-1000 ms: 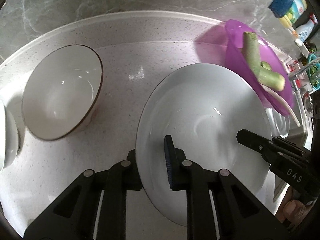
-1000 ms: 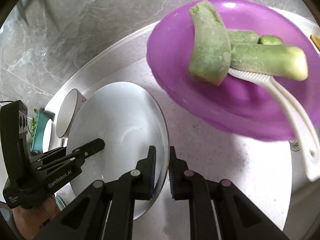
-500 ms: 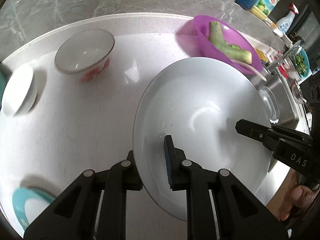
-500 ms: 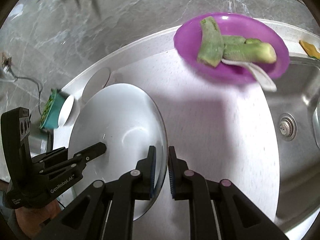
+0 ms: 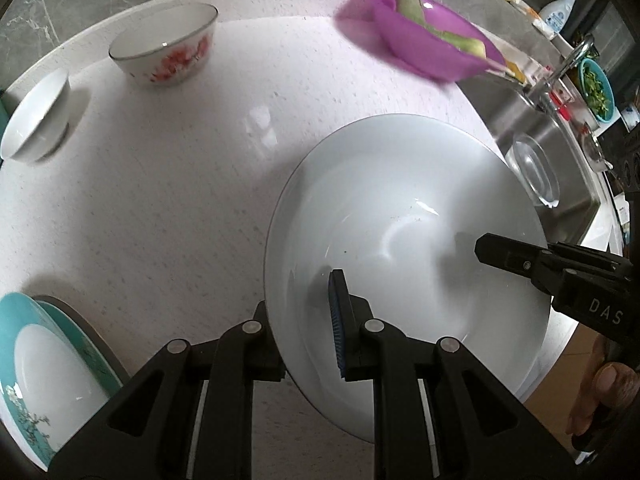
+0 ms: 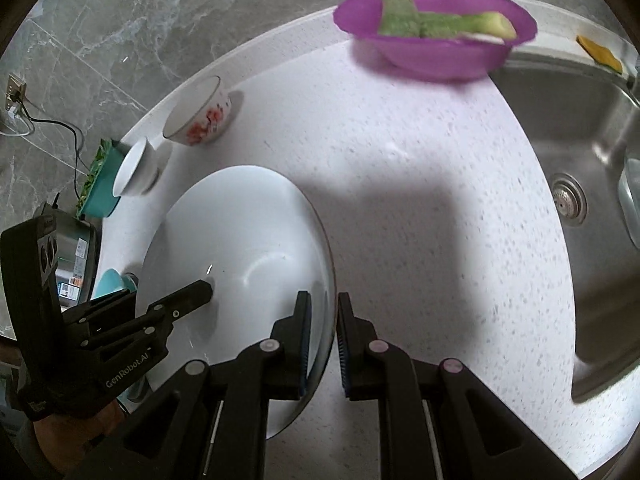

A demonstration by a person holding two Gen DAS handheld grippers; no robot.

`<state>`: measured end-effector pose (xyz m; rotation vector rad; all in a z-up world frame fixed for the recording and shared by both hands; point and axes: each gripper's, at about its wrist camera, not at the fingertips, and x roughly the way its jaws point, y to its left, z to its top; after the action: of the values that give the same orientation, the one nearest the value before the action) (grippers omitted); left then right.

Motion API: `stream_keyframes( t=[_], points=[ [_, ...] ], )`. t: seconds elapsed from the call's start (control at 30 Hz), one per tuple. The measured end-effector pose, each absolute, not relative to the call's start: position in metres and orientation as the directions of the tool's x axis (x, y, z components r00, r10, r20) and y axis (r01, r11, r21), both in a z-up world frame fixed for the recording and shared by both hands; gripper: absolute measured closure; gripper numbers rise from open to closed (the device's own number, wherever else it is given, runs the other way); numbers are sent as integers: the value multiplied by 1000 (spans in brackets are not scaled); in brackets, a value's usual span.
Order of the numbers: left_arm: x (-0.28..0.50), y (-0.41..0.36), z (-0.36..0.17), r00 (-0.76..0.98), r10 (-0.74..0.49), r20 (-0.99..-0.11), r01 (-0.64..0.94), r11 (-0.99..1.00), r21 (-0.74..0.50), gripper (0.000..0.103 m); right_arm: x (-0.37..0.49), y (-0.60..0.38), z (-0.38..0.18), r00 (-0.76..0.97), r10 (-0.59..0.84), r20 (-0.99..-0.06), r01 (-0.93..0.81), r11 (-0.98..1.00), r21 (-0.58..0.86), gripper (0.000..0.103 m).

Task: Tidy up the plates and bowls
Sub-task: 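Lift the large white bowl with both tools and carry it beside the plate stack, then set the large white bowl on the counter and open both tools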

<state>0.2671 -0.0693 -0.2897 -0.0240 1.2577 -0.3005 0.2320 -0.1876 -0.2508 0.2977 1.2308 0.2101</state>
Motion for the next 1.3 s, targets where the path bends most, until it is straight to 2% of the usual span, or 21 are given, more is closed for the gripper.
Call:
stream_keyframes(
  t=[0.77,0.87,0.9,0.97,1.0,1.03,1.07,1.1,1.13,1.2,1.3],
  points=[
    [267,-81,-316,285,-214,-934,198,967,-161,87,220,-195,-277,331,343,-879,-5,932,362,89],
    [265,-80,-315,294,-202,-934,189,970,-151,87,218,-196,-276,334,355,-873,-4,927,375,82],
    [264,-80,-313,298,-199,-933,184,972,-148,86,218,-196,-274,340,361,-868,-9,925,381,77],
    [264,-77,-304,316,-201,-927,177,973,-151,75,217,-197,-265,365,365,-857,-26,924,382,57],
    [262,-75,-297,331,-210,-920,174,972,-159,57,216,-198,-259,380,356,-854,-34,928,371,43],
    [261,-72,-289,347,-221,-911,168,971,-171,34,216,-200,-255,388,351,-852,-38,930,365,35],
    [260,-70,-281,364,-231,-902,162,970,-183,25,216,-203,-249,394,352,-849,-41,930,366,34],
    [258,-66,-271,389,-243,-889,160,968,-195,9,216,-207,-243,402,349,-847,-42,931,364,32],
    [257,-63,-261,409,-246,-879,159,967,-197,0,217,-213,-234,414,340,-844,-40,934,356,26],
    [256,-55,-240,452,-234,-861,150,971,-185,0,221,-224,-220,437,347,-830,-42,929,367,14],
    [257,-34,-207,529,-213,-821,132,977,-168,0,234,-236,-195,458,383,-802,-69,915,397,9]
  ],
)
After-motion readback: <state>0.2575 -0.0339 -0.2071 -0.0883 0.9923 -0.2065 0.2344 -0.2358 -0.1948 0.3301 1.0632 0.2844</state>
